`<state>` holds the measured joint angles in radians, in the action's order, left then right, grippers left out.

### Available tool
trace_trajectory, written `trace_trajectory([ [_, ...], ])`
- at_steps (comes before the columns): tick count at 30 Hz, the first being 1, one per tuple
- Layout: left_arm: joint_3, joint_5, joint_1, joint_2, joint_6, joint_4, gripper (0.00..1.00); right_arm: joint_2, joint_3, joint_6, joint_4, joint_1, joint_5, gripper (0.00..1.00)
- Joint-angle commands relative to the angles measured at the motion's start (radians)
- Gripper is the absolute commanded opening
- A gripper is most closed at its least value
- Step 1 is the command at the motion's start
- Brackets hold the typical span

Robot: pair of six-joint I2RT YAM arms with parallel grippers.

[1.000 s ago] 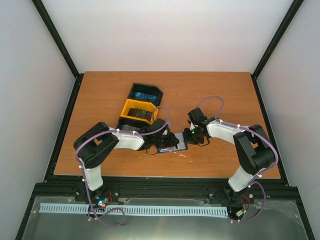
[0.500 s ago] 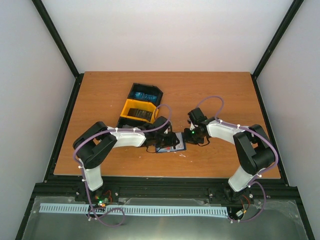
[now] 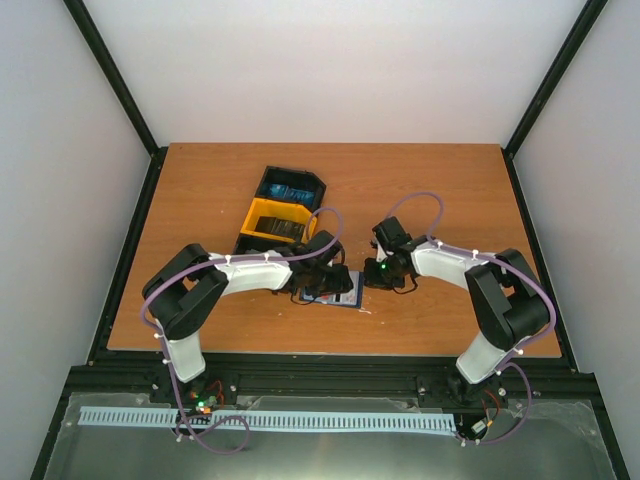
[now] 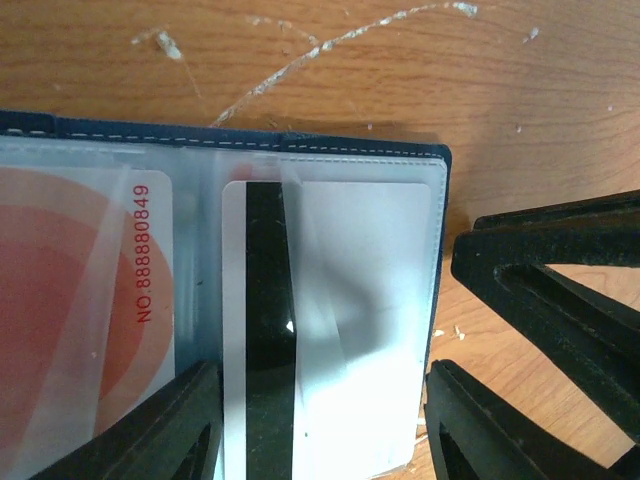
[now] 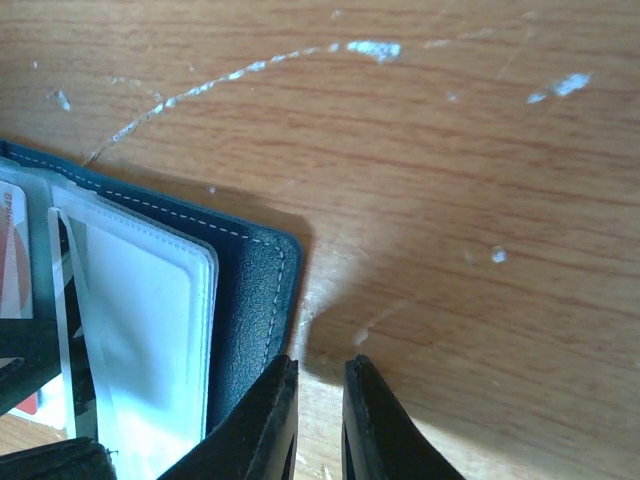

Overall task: Put the credit cards into the card holder
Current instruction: Insert the credit card into the card holder.

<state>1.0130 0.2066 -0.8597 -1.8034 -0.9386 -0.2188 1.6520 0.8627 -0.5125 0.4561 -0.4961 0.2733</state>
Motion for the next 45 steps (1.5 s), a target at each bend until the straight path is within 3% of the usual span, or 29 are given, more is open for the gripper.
trace_trajectory([
  [1,0.036,-0.015,-0.01,-0.001,0.023,-0.088,0.57,0.006,-0.001,0.024,0.078,-0.039,-0.06,0.15],
  [7,0.033,0.075,-0.012,-0.018,0.091,0.002,0.52,0.022,-0.014,0.027,0.07,-0.064,-0.045,0.14],
  [17,0.069,0.164,-0.028,-0.059,0.166,0.05,0.55,0.055,-0.025,0.034,0.046,-0.065,0.013,0.12],
  [22,0.077,0.104,-0.029,-0.041,0.164,0.006,0.55,0.02,-0.02,0.002,0.076,-0.064,-0.081,0.11],
  [26,0.08,0.038,-0.029,0.001,0.174,-0.058,0.62,-0.069,0.007,-0.017,0.119,-0.063,-0.181,0.11],
  [32,0.121,0.08,-0.027,0.056,0.299,-0.146,0.74,-0.214,0.067,-0.04,0.25,-0.063,-0.272,0.27],
  [38,0.104,-0.011,-0.002,0.164,0.284,-0.217,0.82,-0.257,0.094,-0.029,0.308,-0.065,-0.286,0.35],
  [40,0.086,-0.059,0.015,0.191,0.259,-0.24,0.76,-0.248,0.103,-0.027,0.299,-0.073,-0.274,0.4],
  [43,0.052,-0.134,0.026,0.208,0.25,-0.243,0.52,-0.194,0.143,-0.04,0.294,-0.101,-0.25,0.45],
  [45,0.053,-0.185,0.028,0.2,0.265,-0.267,0.43,-0.153,0.17,-0.073,0.289,-0.115,-0.219,0.45],
])
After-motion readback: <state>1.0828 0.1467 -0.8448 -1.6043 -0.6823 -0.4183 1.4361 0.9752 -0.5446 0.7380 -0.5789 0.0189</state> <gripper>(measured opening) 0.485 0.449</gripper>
